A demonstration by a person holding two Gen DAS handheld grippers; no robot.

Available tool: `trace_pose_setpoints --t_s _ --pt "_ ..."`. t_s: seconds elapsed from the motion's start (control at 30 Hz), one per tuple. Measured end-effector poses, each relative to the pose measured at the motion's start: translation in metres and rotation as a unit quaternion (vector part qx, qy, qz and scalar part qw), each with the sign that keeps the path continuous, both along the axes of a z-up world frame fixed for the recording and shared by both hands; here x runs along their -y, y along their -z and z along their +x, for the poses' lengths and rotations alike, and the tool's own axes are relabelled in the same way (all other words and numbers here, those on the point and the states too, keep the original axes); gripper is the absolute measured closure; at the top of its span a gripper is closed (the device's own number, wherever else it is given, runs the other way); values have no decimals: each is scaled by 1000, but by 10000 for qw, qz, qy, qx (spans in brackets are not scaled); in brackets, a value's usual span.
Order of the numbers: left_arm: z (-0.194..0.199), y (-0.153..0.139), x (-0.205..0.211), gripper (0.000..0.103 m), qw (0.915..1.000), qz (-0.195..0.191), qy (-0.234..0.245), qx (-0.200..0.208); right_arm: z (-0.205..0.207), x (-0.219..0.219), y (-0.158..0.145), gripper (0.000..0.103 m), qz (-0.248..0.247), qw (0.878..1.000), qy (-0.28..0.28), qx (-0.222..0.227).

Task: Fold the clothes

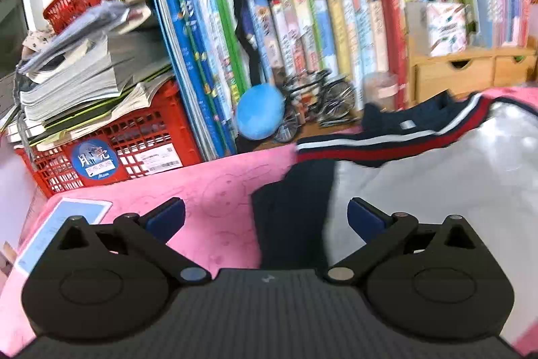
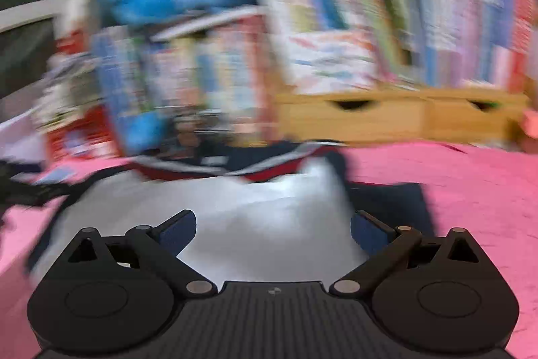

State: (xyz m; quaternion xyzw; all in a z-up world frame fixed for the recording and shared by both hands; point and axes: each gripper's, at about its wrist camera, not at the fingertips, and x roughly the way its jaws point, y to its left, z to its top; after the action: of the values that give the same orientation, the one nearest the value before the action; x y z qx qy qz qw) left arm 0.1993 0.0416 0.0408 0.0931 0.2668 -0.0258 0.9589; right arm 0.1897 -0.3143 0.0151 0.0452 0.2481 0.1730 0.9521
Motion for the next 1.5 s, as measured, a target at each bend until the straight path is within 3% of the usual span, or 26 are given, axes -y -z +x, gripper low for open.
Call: trace_pose_setpoints --t_s 0.07,0.13,0.23,0.3,0.4,0.47,0.57,0.6,0.67,0.83,0.87,0.93,1.0,1.07,1.1,1.2,1.27,1.4,1.5 --pt "-23 3 15 0 9982 -331 497 45 -12 -31 2 6 -98 9983 -570 29" --pt "-38 17 36 0 9969 -56 782 1 -14 -63 10 9 -433 9949 -899 -122" --pt "-41 48 50 0 9956 638 622 -300 -6 -86 31 6 -1224 9893 -591 -539" --pt "-45 62 39 0 9947 803 481 -416 -1 -63 42 5 -1159 9896 -287 -806" --pt "-54 68 8 0 9974 571 252 -365 1 2 53 6 -811 9891 709 -1004" --pt "-53 69 -11 0 9986 313 18 -430 -4 41 55 6 -673 9808 1447 -1119" --pt "-46 68 -25 0 9979 -148 -175 -612 -12 100 60 3 -433 9585 2511 -1279" --pt "-44 68 -27 0 9975 -218 -180 -644 -21 114 60 3 -79 9578 2563 -1301" --pt "-43 68 -25 0 9977 -188 -168 -633 -38 124 58 3 180 9600 2511 -1224" --pt "-41 67 -27 0 9975 -230 -164 -651 -64 100 56 4 324 9800 1645 -1071" --pt "-41 68 -27 0 9974 -252 -165 -660 -66 93 59 9 342 9827 1459 -1091" --pt "-42 68 -28 0 9972 -289 -164 -675 -68 83 63 40 111 9829 1444 -1135" --pt "-41 68 -29 0 9969 -328 -158 -694 -64 98 66 53 -75 9808 1671 -1003" --pt "-40 69 -31 0 9963 -421 -146 -733 -60 125 64 52 318 9742 1949 -1092" --pt "-40 69 -32 0 9960 -457 -144 -748 -60 129 61 44 290 9704 2102 -1154" --pt "-40 69 -32 0 9960 -470 -149 -751 -73 105 42 41 -632 9631 2473 -859" --pt "-41 69 -31 0 9962 -441 -149 -737 -81 88 34 39 -897 9596 2590 -631" --pt "-41 69 -29 0 9966 -379 -151 -715 -89 56 20 24 -256 9820 1821 -426" --pt "-41 69 -29 0 9966 -376 -150 -716 -83 6 12 20 -297 9942 968 -362"
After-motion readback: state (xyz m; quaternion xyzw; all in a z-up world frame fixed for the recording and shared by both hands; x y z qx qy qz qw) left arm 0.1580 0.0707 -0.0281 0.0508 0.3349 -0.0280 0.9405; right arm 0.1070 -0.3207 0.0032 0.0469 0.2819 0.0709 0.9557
